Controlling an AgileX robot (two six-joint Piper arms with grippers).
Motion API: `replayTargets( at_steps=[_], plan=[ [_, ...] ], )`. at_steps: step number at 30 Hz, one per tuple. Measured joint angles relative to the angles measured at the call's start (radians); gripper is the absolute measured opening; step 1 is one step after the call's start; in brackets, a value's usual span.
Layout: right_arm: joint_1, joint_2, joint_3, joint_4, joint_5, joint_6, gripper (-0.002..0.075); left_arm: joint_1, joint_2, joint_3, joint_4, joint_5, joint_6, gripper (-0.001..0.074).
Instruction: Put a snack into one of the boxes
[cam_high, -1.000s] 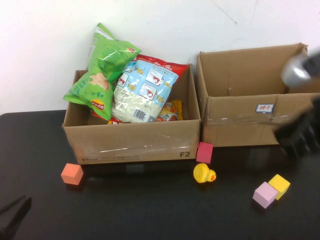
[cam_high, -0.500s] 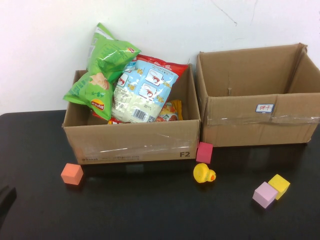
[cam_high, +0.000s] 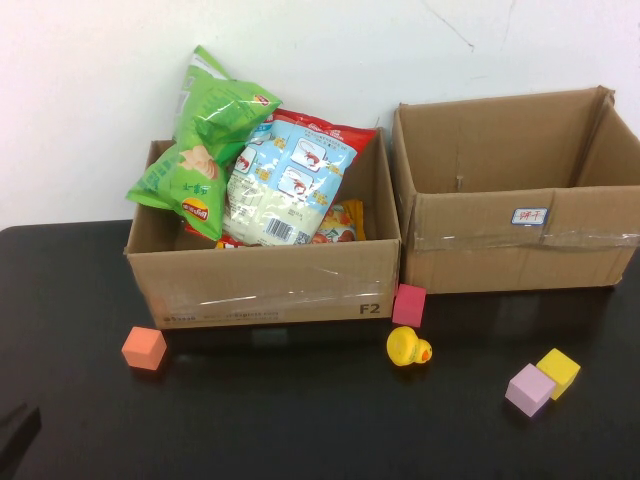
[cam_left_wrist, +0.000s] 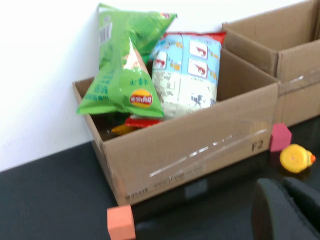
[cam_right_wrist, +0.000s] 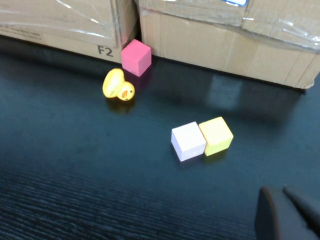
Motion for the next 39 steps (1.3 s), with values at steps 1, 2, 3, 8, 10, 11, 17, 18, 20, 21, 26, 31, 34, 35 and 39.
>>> replayTargets(
  at_steps=[1,2,3,8,10,11,17,18,20,21,26,31,34,35,39],
  plan=[
    [0.0,0.0,0.0,0.0,0.0,0.0,-0.0001,0.0,0.0,0.0,0.0,0.009,0.0,-0.0001],
    [0.0,0.0,0.0,0.0,0.0,0.002,-0.0001,0.0,0.0,0.0,0.0,0.02,0.0,-0.0001],
    [0.0,0.0,0.0,0.0,0.0,0.002,-0.0001,0.0,0.0,0.0,0.0,0.029,0.0,-0.0001],
    [0.0,0.0,0.0,0.0,0.0,0.002,-0.0001,0.0,0.0,0.0,0.0,0.078,0.0,-0.0001],
    [0.0,0.0,0.0,0.0,0.0,0.002,-0.0001,0.0,0.0,0.0,0.0,0.099,0.0,-0.0001],
    [0.0,0.0,0.0,-0.001,0.0,0.002,-0.0001,0.0,0.0,0.0,0.0,0.105,0.0,-0.0001],
    [0.0,0.0,0.0,-0.001,0.0,0.004,-0.0001,0.039,-0.052,0.058,0.128,0.085,-0.002,-0.0001],
    [0.0,0.0,0.0,-0.001,0.0,0.004,-0.0001,0.056,-0.075,0.073,0.148,0.087,-0.007,-0.0001],
    [0.0,0.0,0.0,-0.001,0.0,0.004,-0.0001,0.09,-0.139,0.112,0.167,0.089,-0.042,-0.0001],
    [0.0,0.0,0.0,-0.001,0.0,0.004,-0.0001,0.106,-0.176,0.135,0.174,0.085,-0.073,-0.0001],
    [0.0,0.0,0.0,-0.001,0.005,0.004,-0.0001,0.169,-0.265,0.253,0.23,0.032,-0.171,-0.0001],
    [0.0,0.0,0.002,-0.001,0.009,0.004,-0.0001,0.198,-0.265,0.349,0.232,-0.017,-0.251,-0.0001],
    [0.0,0.0,0.002,-0.001,0.009,0.004,-0.0001,0.198,-0.265,0.349,0.24,-0.013,-0.271,-0.0001],
    [0.0,0.0,0.002,-0.001,0.009,0.004,-0.0001,0.198,-0.265,0.349,0.239,-0.013,-0.273,-0.0001],
    [0.0,0.0,0.002,-0.001,0.009,0.004,-0.0001,0.198,-0.265,0.349,0.239,-0.013,-0.275,-0.0001]
  ],
)
